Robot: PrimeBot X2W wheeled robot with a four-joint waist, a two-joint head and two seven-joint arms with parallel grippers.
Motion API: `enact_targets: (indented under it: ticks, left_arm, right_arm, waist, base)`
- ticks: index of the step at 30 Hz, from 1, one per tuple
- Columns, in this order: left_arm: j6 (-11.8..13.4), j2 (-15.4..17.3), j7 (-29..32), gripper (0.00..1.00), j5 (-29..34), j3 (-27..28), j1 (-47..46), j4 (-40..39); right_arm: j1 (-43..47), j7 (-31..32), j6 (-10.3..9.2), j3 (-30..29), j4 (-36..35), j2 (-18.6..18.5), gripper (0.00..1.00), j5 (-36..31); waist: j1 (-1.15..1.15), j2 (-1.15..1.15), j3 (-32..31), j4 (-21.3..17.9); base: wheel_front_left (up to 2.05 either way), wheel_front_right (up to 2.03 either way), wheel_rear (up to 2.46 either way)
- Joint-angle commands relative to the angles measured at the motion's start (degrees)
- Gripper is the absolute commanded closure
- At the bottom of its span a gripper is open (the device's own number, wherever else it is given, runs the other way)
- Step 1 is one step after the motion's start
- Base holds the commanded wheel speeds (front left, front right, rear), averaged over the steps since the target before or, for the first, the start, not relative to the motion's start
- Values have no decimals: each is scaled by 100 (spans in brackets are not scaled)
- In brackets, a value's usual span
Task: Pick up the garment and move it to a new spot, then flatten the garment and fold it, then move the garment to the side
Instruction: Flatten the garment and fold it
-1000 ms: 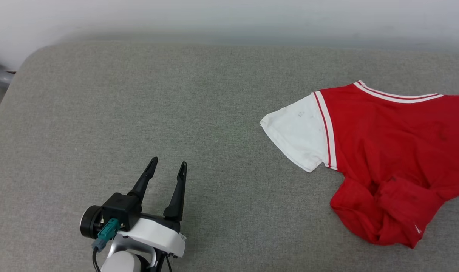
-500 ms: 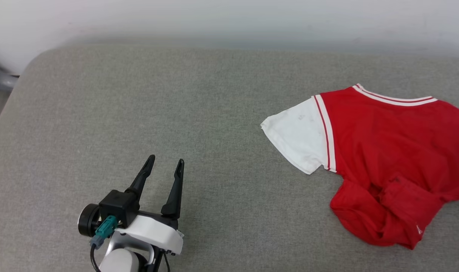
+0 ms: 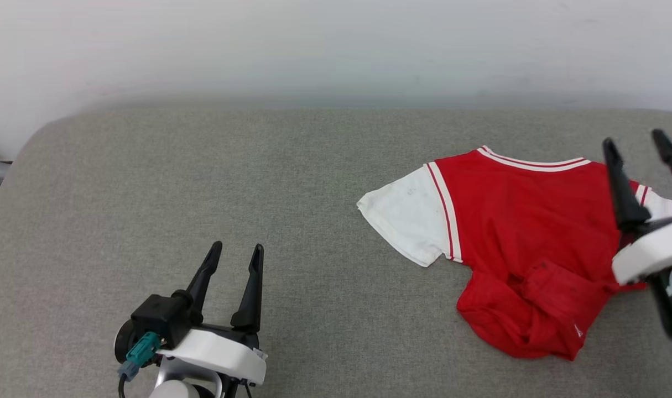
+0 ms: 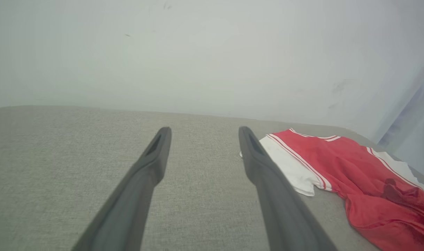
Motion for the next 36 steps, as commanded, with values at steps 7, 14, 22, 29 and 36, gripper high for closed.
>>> enact_targets:
  ticks: [7, 14, 22, 29, 36]
  left_arm:
    - [4, 32, -15, 0, -20, -70, 165, 54]
    - [3, -13, -15, 0, -26, -102, 326, 63]
    - [3, 15, -15, 0, -115, -201, 215, 73]
    - [3, 355, 462, 0, -329, -515, -490, 194]
    - [4, 853, 2197, 0, -703, -951, -1741, 538]
  right_arm:
    - [1130, -508, -6, -227, -767, 890, 0, -290]
    - [1942, -946, -7, -330, -941, 1560, 0, -688]
    - [1882, -1102, -6, -349, -758, 1731, 0, -780]
    - [1700, -1142, -6, -525, -786, 1765, 0, -835]
    - [1534, -1189, -5, -596, -775, 1782, 0, -807]
  waist:
    - [0, 0, -147, -145]
    - [0, 0, -198, -249]
    - [0, 0, -70, -433]
    - [0, 0, 280, -731]
    - [0, 0, 681, -1045]
  base:
    - [0, 0, 0]
    - [0, 0, 0]
    - [0, 0, 0]
    - [0, 0, 0]
    - [0, 0, 0]
